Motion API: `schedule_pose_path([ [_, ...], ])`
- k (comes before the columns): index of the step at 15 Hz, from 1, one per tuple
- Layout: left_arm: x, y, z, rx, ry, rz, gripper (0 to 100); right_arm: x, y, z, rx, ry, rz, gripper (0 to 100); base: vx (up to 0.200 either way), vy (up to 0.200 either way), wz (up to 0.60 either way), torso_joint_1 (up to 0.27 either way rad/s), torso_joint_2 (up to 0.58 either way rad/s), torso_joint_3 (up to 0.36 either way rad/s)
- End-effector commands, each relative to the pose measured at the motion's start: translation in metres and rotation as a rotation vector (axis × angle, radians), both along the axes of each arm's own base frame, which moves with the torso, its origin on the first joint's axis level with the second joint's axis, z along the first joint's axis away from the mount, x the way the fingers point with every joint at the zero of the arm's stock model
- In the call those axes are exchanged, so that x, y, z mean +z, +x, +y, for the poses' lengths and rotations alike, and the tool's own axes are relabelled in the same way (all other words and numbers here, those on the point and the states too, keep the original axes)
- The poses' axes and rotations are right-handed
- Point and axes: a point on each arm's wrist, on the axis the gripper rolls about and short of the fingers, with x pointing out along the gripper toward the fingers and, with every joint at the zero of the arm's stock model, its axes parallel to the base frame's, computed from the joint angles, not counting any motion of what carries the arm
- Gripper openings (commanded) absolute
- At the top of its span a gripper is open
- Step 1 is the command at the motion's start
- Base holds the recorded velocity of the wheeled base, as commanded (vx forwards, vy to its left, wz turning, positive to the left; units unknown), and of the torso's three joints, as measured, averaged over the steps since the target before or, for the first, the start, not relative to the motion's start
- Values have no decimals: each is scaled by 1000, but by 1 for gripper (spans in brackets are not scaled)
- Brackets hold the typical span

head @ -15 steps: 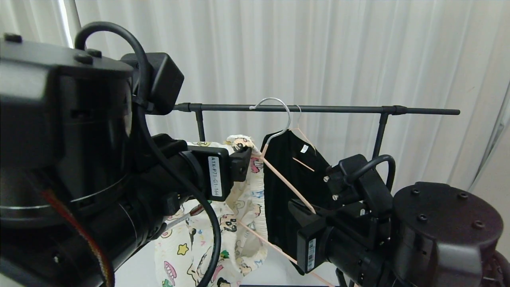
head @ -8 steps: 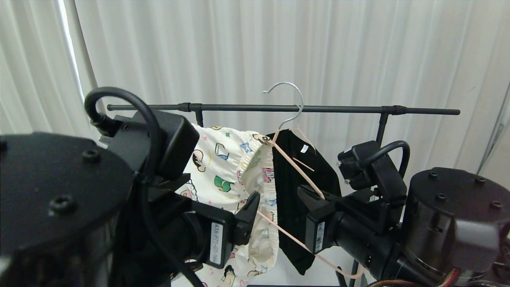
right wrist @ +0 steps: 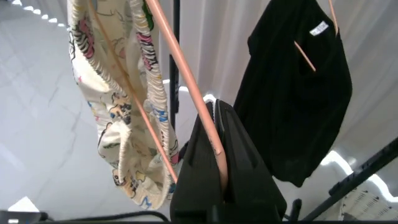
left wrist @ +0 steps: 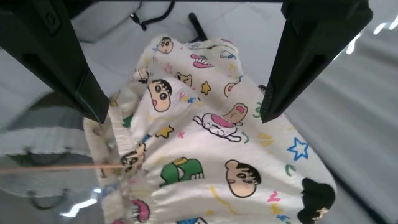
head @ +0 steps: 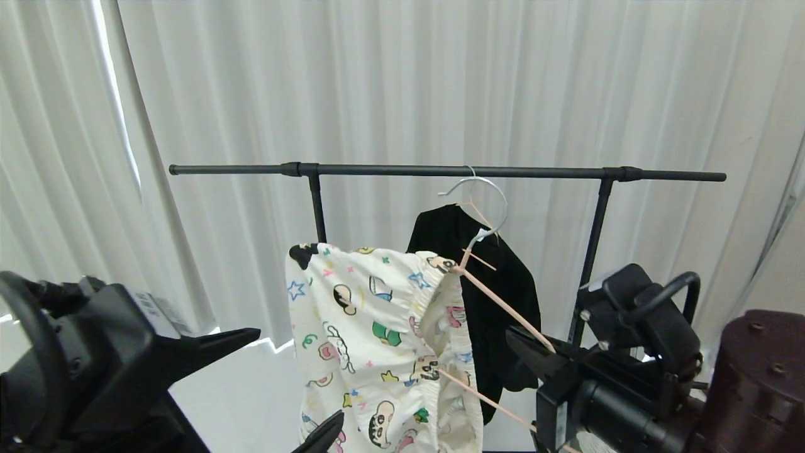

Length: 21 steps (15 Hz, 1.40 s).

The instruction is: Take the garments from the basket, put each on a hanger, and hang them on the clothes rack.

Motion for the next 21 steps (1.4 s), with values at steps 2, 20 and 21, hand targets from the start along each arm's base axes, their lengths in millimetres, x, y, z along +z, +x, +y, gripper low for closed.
schedule_pose_path([
  [2, 6, -4, 21, -26, -68, -28, 100, -6, -24, -29, 134, -47, -25, 0, 0, 0, 0, 0, 0, 0],
  [20, -43, -7, -7, -545, 106, 195, 0, -28, -72, -34, 416, -181, -74, 0, 0, 0, 0, 0, 0, 0],
  [21, -44, -7, -8, -544, 107, 198, 0, -28, -72, -34, 418, -181, -74, 0, 0, 0, 0, 0, 0, 0],
])
